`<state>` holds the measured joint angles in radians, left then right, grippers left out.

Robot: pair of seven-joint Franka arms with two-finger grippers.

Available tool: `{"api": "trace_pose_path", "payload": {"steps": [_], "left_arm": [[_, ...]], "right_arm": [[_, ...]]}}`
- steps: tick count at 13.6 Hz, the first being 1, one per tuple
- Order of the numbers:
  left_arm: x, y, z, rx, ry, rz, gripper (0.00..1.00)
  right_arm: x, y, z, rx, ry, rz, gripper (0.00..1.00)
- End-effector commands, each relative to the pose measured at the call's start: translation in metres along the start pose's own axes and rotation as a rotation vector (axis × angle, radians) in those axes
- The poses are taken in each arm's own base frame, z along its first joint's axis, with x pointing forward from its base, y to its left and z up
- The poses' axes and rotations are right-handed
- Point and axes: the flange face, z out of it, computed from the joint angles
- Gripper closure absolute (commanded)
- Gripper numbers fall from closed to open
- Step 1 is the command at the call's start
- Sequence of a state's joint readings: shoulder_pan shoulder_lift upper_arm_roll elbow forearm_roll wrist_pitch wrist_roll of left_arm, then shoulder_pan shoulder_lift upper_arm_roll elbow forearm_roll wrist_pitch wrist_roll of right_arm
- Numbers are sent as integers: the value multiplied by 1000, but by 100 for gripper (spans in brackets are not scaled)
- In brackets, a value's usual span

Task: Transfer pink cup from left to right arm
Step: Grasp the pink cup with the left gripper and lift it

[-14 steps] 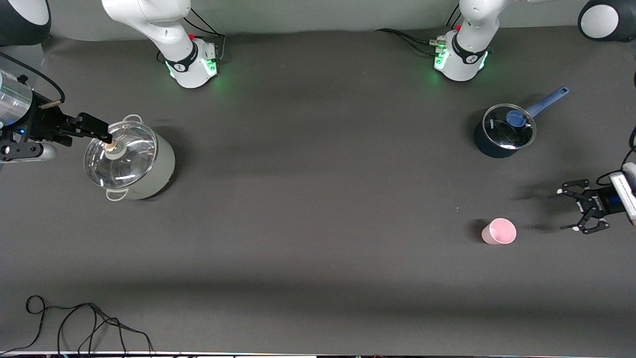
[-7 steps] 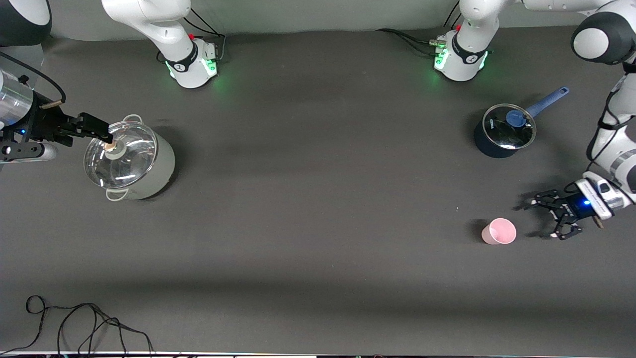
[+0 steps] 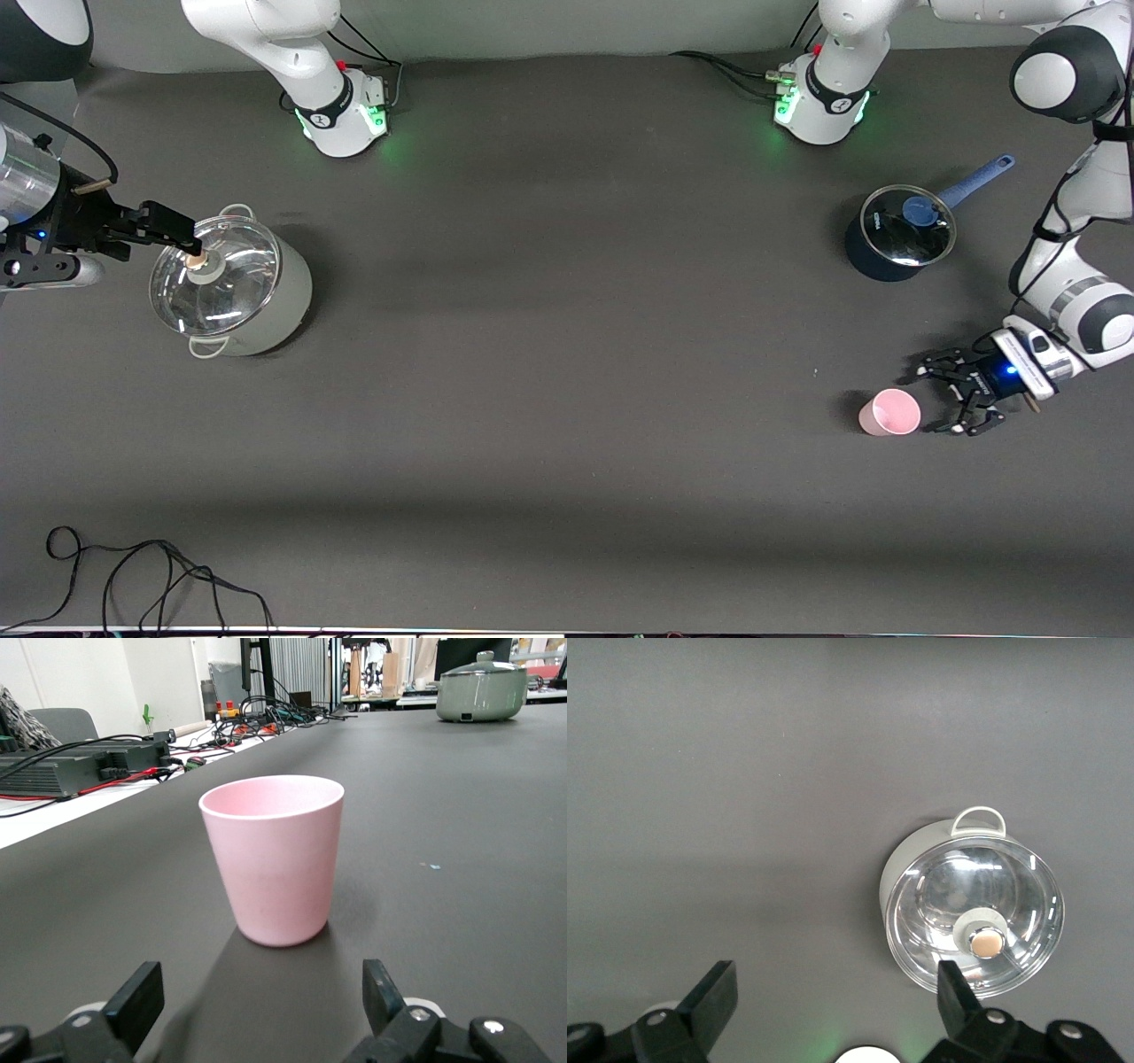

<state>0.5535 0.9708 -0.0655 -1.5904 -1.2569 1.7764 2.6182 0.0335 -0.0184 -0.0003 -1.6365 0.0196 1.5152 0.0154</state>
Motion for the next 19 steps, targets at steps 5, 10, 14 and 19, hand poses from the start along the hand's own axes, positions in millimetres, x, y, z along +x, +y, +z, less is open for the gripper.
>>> {"api": "trace_pose_path", "payload": {"steps": [5,10,14,19], "left_arm": [[0,13,42,25,30,-25,0],[0,22,68,88,73,-22,0],[-1,23,70,96,60,-26,9],[4,20,67,100,58,-27,48]], "right_arm": [[-1,0,-1,-6,-1,-17,0],[-1,0,0,-6,-4,-17,0],[-1,0,-1,-6,-1,-17,0],[-1,0,-1,-6,-1,-17,0]]}}
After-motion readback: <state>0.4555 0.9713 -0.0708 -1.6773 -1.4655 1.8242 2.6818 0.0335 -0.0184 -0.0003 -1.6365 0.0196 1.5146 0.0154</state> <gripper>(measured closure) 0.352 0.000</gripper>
